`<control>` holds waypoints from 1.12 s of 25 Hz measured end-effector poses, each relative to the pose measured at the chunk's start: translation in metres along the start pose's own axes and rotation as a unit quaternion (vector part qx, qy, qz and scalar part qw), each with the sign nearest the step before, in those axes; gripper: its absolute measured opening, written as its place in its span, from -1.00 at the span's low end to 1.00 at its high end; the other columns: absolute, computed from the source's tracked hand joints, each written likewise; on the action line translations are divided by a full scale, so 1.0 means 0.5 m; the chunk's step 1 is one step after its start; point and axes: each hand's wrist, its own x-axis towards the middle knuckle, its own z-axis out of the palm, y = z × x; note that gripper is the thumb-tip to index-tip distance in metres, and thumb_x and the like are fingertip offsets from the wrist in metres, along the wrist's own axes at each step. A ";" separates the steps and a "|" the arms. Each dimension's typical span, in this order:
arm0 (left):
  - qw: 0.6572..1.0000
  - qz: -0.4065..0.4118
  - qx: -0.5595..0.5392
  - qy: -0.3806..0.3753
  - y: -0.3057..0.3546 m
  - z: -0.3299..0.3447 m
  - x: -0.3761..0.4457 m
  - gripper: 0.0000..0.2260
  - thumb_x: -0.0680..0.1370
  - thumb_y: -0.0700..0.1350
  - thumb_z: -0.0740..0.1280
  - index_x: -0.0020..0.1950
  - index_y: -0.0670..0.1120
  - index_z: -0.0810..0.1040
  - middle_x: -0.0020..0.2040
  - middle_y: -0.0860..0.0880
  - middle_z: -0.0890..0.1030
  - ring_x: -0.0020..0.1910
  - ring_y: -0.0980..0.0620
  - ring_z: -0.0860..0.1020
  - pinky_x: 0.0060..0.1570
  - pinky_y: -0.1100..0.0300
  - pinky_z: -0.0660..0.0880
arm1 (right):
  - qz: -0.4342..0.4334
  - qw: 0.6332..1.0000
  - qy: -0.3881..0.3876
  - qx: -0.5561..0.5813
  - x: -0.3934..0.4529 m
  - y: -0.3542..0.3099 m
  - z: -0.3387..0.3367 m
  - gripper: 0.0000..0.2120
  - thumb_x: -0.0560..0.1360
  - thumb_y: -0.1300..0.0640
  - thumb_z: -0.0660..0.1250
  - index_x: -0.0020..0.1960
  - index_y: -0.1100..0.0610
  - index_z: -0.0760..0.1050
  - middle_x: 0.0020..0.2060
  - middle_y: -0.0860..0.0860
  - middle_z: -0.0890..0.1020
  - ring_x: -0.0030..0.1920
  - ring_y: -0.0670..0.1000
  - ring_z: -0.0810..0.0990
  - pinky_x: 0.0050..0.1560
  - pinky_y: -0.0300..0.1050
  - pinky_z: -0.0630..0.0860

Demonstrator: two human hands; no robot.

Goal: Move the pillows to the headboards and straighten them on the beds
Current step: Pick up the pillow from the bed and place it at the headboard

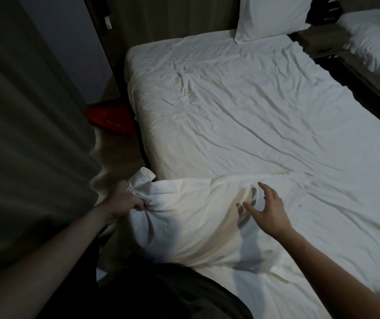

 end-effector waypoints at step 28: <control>0.968 0.088 -0.024 0.233 0.163 -0.269 0.173 -0.82 0.28 -0.30 0.33 -0.16 -0.26 0.63 -0.39 -0.11 0.52 -0.38 -0.06 0.44 -0.46 0.28 0.41 | 0.018 0.981 0.112 0.160 0.282 -0.333 -0.020 -0.56 0.62 -0.02 0.21 -0.30 0.28 0.43 -0.42 0.13 0.58 -0.28 0.28 0.65 -0.23 0.14 0.57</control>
